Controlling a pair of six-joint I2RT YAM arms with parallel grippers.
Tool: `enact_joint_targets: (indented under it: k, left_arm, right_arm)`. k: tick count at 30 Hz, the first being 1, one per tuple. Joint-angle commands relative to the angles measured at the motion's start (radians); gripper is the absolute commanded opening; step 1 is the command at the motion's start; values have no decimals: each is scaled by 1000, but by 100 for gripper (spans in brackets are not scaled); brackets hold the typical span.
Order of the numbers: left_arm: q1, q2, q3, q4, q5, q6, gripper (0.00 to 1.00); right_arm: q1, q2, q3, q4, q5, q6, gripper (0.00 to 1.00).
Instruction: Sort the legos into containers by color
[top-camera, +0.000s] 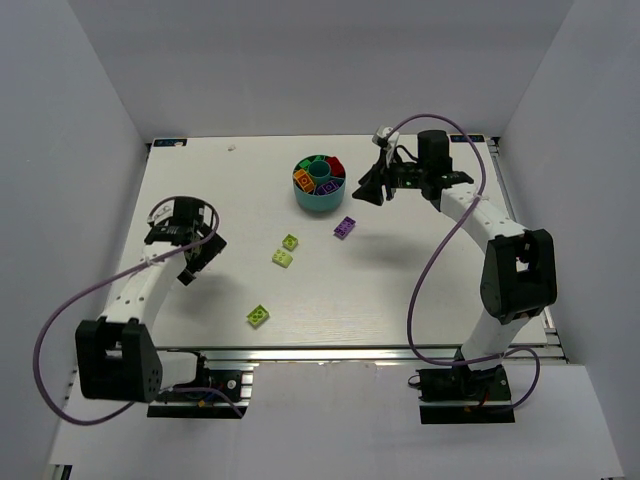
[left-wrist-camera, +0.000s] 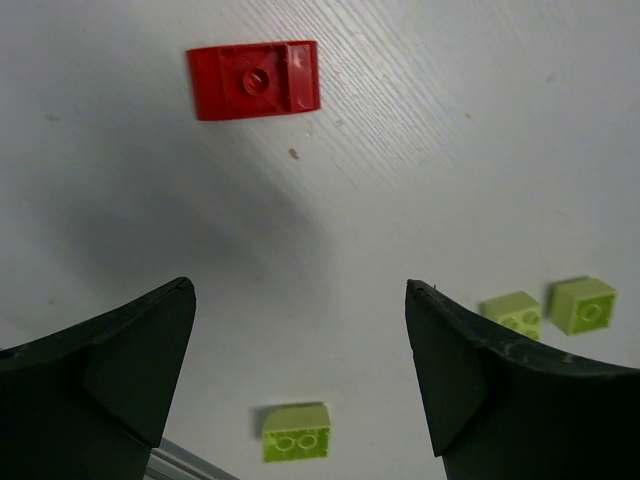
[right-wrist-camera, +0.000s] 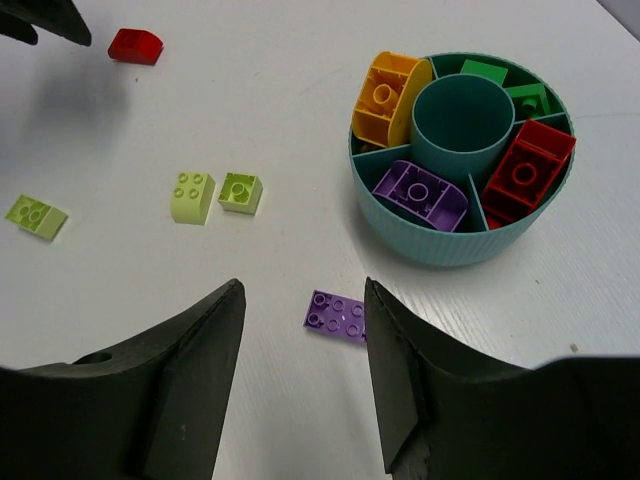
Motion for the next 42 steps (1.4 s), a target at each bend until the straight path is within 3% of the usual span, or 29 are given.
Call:
enact_joint_targets:
  k: [1, 7, 11, 20, 29, 34, 39, 42]
  left_arm:
    - [26, 72, 65, -36, -93, 67, 96]
    - [144, 180, 62, -47, -73, -224, 98]
    - [176, 195, 8, 92, -55, -377, 98]
    - [215, 297, 42, 197, -79, -473, 96]
    - [282, 326, -75, 304, 50, -608, 92]
    - [305, 364, -76, 346, 88, -638, 83]
    - [314, 390, -56, 355, 113, -640, 63]
    - [316, 399, -46, 362, 132, -623, 59]
  right_arm:
    - [-4, -36, -5, 27, -23, 15, 57]
    - [-3, -39, -23, 26, -12, 27, 57]
    - [-3, -39, -34, 29, -16, 43, 58]
    - [-12, -45, -55, 27, -21, 46, 58]
    - [-30, -44, -63, 24, -26, 49, 59]
    - [-38, -43, -61, 18, -27, 49, 59]
    - [-45, -50, -66, 12, -27, 46, 59]
    - [-47, -54, -72, 7, -26, 40, 59]
